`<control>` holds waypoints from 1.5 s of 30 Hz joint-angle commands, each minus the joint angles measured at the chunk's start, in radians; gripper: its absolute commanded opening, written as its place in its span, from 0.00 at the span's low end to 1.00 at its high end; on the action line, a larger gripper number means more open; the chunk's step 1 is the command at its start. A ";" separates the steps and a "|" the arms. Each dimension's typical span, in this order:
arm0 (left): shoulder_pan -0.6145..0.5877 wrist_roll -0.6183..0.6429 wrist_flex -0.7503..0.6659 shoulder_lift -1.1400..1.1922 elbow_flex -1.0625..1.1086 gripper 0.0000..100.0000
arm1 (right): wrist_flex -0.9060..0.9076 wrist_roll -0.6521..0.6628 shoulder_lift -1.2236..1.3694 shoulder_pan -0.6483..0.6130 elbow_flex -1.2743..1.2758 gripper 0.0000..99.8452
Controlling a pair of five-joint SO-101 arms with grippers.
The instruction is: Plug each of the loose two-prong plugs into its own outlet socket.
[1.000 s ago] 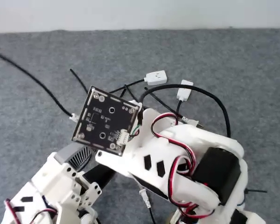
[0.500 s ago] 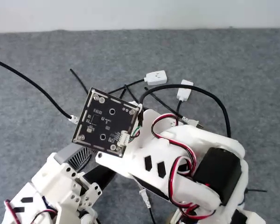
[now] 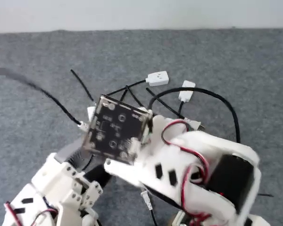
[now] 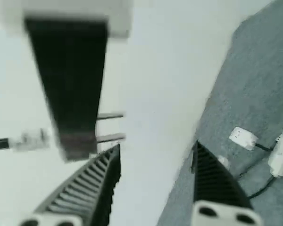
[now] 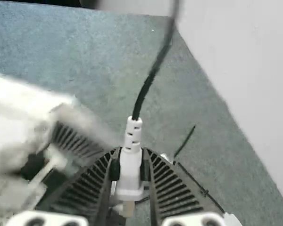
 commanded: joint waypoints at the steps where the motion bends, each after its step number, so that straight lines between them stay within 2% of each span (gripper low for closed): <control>1: -0.029 0.028 -0.034 -0.012 -0.004 0.24 | 0.038 0.008 -0.038 -0.015 -0.017 0.01; 10: -0.026 0.149 -0.028 -0.012 0.010 0.24 | 0.044 0.008 -0.035 -0.015 -0.018 0.01; 16: -0.034 0.172 -0.023 -0.012 0.002 0.24 | 0.041 0.008 -0.035 -0.015 -0.020 0.01; 21: -0.009 0.265 -0.044 -0.008 -0.016 0.24 | -0.028 0.012 -0.035 -0.015 -0.021 0.01; 28: -0.005 0.327 -0.025 -0.008 -0.122 0.24 | -0.127 0.014 -0.019 -0.015 -0.020 0.01; 38: 0.003 0.572 -0.031 -0.011 -0.189 0.24 | -0.248 0.008 -0.013 -0.018 -0.021 0.01; 45: 0.086 0.601 -0.132 -0.011 -0.105 0.24 | -0.367 0.006 -0.007 -0.021 -0.021 0.01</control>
